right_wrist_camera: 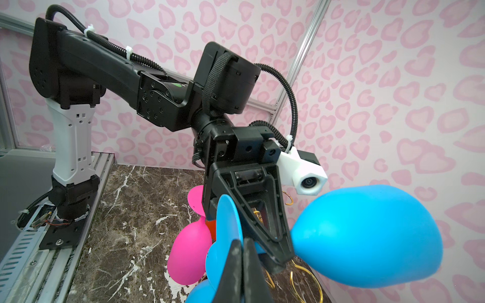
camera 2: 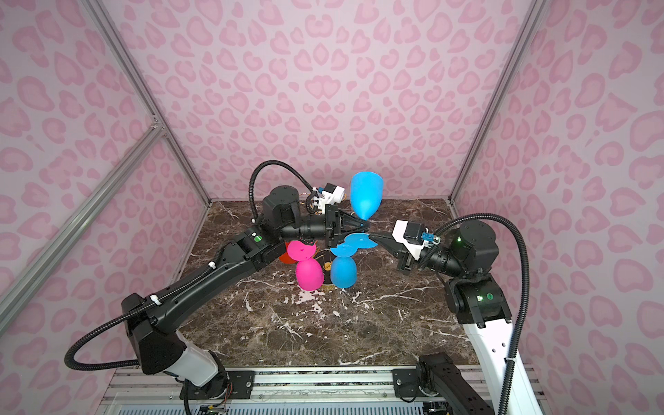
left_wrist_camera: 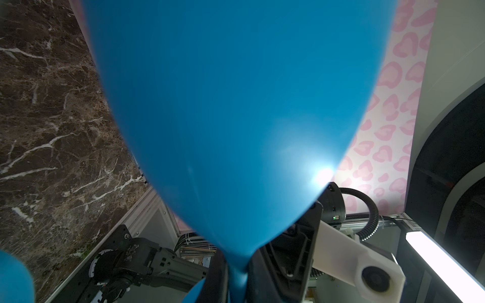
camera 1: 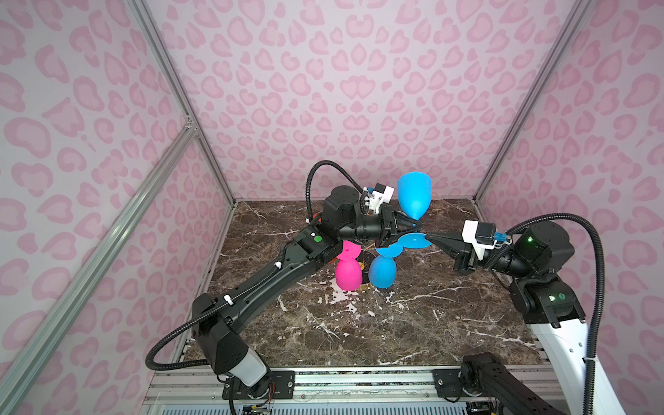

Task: Take the wine glass off the wine glass rack
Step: Pick up the wine glass from the wine glass rack.

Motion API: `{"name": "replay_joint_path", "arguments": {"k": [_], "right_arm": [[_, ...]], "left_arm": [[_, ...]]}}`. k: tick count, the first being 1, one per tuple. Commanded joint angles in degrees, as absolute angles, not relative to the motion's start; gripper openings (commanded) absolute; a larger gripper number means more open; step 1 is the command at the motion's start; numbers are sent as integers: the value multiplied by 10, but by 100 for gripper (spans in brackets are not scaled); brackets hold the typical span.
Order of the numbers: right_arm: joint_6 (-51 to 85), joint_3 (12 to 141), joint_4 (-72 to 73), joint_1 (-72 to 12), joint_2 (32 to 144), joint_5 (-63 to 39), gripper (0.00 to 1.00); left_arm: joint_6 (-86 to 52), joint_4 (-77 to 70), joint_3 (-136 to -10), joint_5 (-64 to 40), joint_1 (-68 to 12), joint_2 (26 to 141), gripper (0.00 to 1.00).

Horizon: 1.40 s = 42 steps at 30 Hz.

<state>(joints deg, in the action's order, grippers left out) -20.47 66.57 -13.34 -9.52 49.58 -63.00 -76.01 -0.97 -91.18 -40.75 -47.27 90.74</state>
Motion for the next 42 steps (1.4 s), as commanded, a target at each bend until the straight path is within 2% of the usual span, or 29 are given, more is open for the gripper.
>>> {"name": "replay_joint_path", "arguments": {"k": [1, 3, 4, 6, 7, 8, 16, 19, 24, 32, 37, 42], "right_arm": [[-204, 661, -138, -98, 495, -623, 0], [-203, 657, -134, -101, 491, -611, 4], [-203, 655, -133, -101, 488, -607, 18], [-196, 652, -130, -101, 483, -597, 46], [-189, 648, -124, -101, 479, -589, 68], [-183, 643, -114, -102, 472, -576, 99], [-36, 593, 55, -100, 381, -418, 100], [4, 625, 40, -100, 369, -341, 100], [75, 706, -65, -100, 393, -201, 100], [209, 804, -169, -98, 487, -216, 97], [299, 879, -215, -95, 567, -293, 92], [400, 906, -201, -95, 626, -371, 83]], "left_arm": [[-761, -49, -910, -419, -476, 908, 4], [-761, -51, -910, -417, -476, 907, 4], [-761, -52, -910, -417, -477, 907, 4], [-762, -55, -910, -416, -476, 907, 4], [-761, -57, -910, -416, -476, 907, 4], [-760, -58, -910, -414, -477, 907, 4], [-705, -36, -916, -379, -475, 901, 4], [-662, -26, -924, -356, -469, 894, 4], [-553, -14, -922, -287, -457, 866, 4], [-310, -8, -883, -130, -455, 803, 4], [-147, -7, -848, -73, -456, 775, 4], [7, -15, -812, -19, -457, 752, 4]]}}
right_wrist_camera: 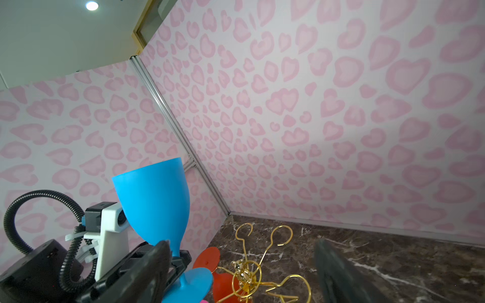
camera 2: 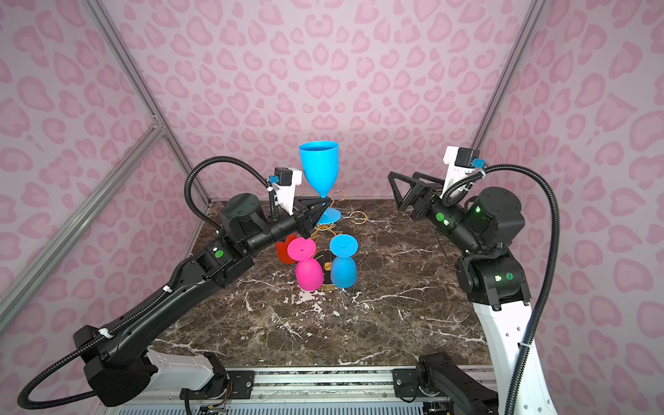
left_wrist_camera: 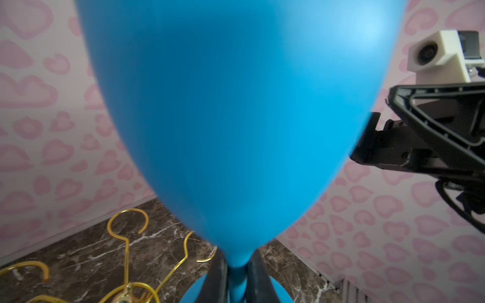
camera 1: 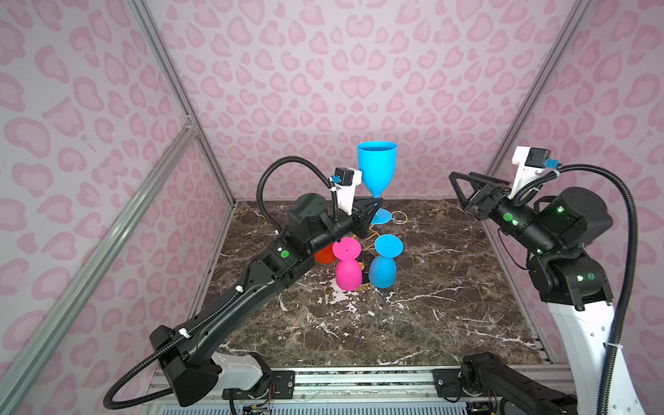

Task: Take the wine glass off the wine glass rack
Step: Pick up the wine glass from the wine glass rack.

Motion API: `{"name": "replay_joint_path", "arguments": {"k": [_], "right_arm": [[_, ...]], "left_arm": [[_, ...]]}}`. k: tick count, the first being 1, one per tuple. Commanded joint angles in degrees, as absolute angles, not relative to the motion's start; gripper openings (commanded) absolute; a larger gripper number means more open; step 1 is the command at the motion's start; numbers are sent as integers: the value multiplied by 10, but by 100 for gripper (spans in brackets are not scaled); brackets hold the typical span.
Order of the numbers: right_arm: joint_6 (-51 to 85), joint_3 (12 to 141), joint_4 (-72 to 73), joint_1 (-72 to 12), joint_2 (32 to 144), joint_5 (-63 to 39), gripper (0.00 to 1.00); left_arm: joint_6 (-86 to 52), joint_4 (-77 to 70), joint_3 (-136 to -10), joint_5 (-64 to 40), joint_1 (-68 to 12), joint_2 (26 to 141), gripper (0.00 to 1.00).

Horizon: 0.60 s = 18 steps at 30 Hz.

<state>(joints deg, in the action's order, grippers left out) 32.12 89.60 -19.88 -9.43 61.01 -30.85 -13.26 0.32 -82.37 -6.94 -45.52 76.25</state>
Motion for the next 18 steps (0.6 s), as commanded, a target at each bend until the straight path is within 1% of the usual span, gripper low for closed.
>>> {"name": "replay_joint_path", "arguments": {"k": [1, 6, 11, 18], "right_arm": [[410, 910, -200, -95, 633, -379, 82], [444, 927, -200, -99, 656, -407, 76], [450, 949, -226, -112, 677, -425, 71], [447, 959, -251, -149, 696, -431, 63]], "left_arm": [[33, -14, -808, -9, -456, 748, 4], [171, -12, -788, 59, -460, 730, 4], [299, -9, -762, 94, -464, 718, 4], [400, -10, -745, 131, -468, 716, 4]]}}
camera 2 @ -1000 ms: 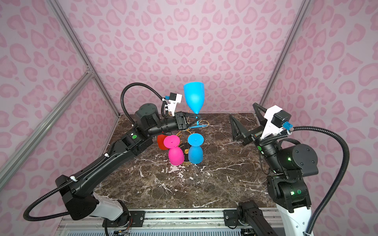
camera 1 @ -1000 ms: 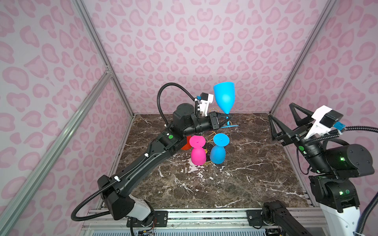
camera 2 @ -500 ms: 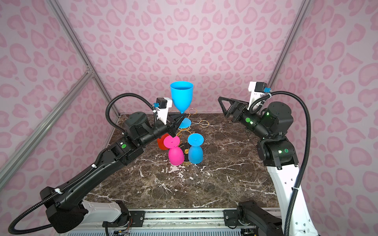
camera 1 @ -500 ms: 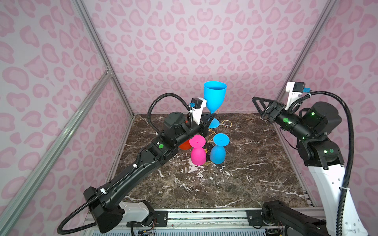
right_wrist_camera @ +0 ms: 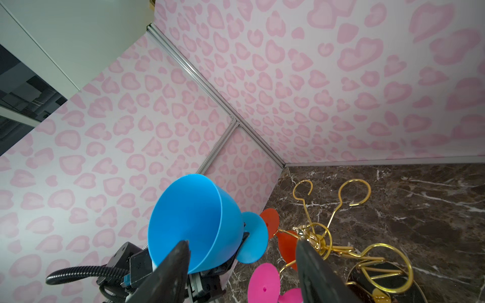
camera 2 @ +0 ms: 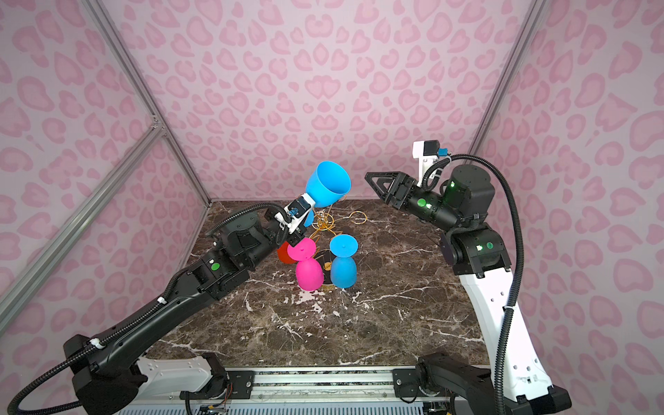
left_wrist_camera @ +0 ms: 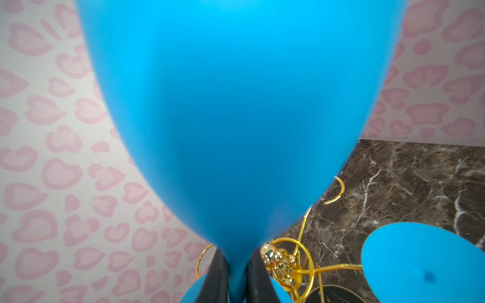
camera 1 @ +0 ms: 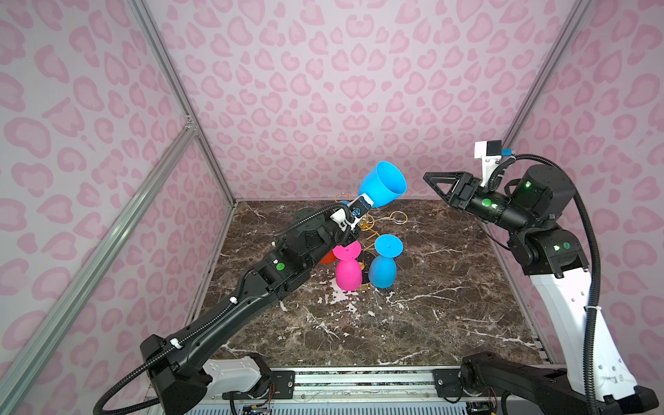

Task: Take the wine glass off the wine glass rack
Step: Pick up the wine glass from the wine glass rack.

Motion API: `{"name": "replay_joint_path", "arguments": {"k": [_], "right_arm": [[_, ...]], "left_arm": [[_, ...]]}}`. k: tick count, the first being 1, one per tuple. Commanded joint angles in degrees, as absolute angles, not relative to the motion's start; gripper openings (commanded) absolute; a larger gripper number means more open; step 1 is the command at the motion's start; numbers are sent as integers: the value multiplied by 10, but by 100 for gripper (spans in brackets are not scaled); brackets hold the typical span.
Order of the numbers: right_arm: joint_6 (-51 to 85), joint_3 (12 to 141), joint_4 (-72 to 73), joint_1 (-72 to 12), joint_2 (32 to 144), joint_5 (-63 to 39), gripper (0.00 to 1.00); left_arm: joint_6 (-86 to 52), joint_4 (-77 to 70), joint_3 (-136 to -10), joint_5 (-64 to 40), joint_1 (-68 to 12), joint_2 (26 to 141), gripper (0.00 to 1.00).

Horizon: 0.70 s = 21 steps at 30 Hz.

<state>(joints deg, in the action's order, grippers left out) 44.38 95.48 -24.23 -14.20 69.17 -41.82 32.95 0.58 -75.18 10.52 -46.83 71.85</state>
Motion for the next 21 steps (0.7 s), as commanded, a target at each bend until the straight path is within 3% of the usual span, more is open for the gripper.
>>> {"name": "replay_joint_path", "arguments": {"k": [1, 11, 21], "right_arm": [[444, 962, -260, -152, 698, -429, 62], [427, 952, -308, -174, 712, -424, 43], [422, 939, -320, -189, 718, -417, 35]], "left_arm": [[409, -13, -742, 136, -470, 715, 4], [473, -17, -729, 162, -474, 710, 4], [535, -17, -724, 165, -479, 702, 4]]}}
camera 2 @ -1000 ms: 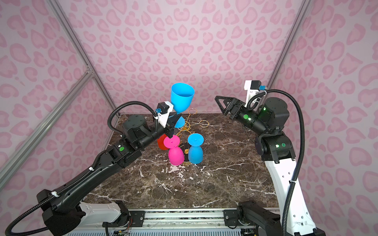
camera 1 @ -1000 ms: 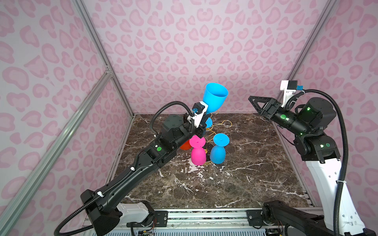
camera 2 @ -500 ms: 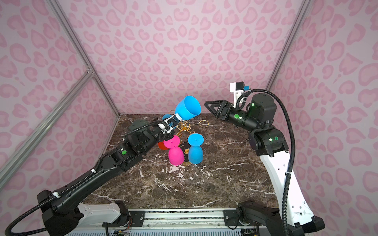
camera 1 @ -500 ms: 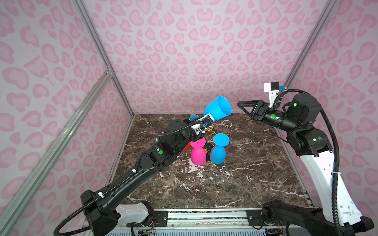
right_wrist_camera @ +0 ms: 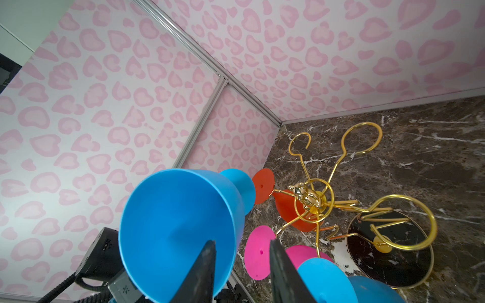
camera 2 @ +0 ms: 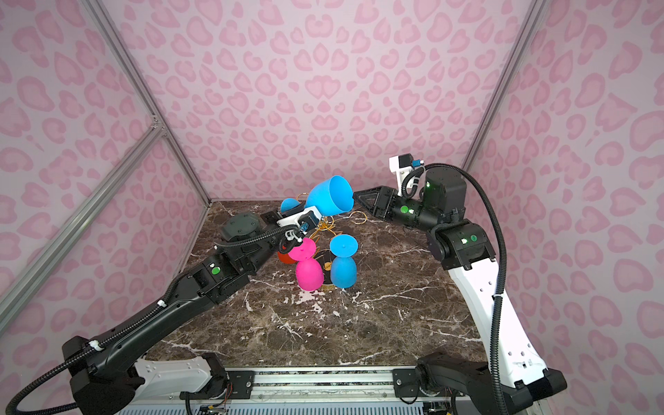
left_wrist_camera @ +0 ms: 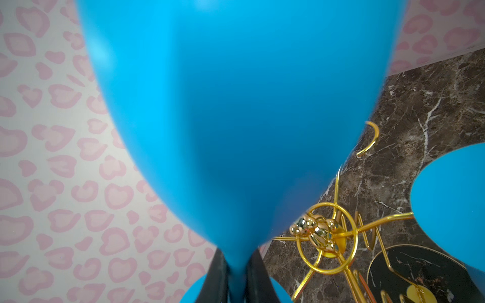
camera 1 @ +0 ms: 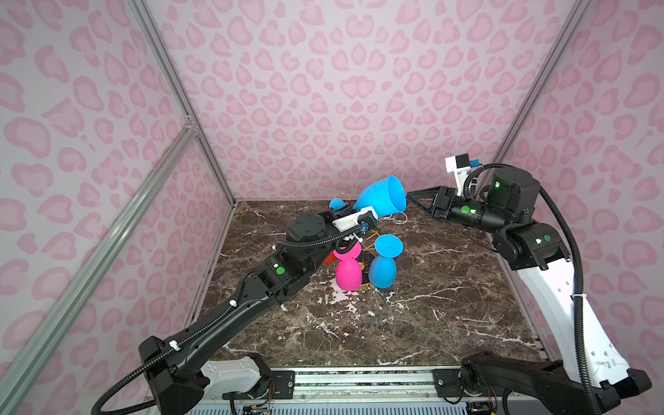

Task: Take the wine glass off the wine glass rack
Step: Pick up the wine glass from the wine glass rack.

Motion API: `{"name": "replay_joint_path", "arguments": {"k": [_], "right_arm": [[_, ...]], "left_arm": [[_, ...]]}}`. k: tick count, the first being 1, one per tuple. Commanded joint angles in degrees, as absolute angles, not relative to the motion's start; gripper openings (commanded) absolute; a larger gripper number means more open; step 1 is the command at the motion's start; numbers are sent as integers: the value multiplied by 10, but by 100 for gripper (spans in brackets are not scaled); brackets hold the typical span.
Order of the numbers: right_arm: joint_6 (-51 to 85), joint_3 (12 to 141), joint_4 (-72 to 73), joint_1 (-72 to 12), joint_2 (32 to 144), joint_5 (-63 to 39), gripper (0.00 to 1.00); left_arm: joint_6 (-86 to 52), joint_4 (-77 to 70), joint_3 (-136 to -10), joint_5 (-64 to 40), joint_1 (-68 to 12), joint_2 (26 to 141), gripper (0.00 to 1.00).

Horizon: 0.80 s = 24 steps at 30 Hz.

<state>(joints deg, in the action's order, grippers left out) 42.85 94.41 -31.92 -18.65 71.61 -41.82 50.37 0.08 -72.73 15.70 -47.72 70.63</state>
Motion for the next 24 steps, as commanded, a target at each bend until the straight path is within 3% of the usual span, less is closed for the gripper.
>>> {"name": "replay_joint_path", "arguments": {"k": [1, 10, 24], "right_arm": [[422, 939, -320, -190, 719, -417, 35], [422, 937, -324, -201, 721, -411, 25], [395, 938, -361, -204, 722, -390, 25]], "left_arm": [[542, -17, -722, 165, -479, 703, 4], [580, -18, -718, 173, -483, 703, 4], [595, -18, -718, 169, -486, 697, 4]]}}
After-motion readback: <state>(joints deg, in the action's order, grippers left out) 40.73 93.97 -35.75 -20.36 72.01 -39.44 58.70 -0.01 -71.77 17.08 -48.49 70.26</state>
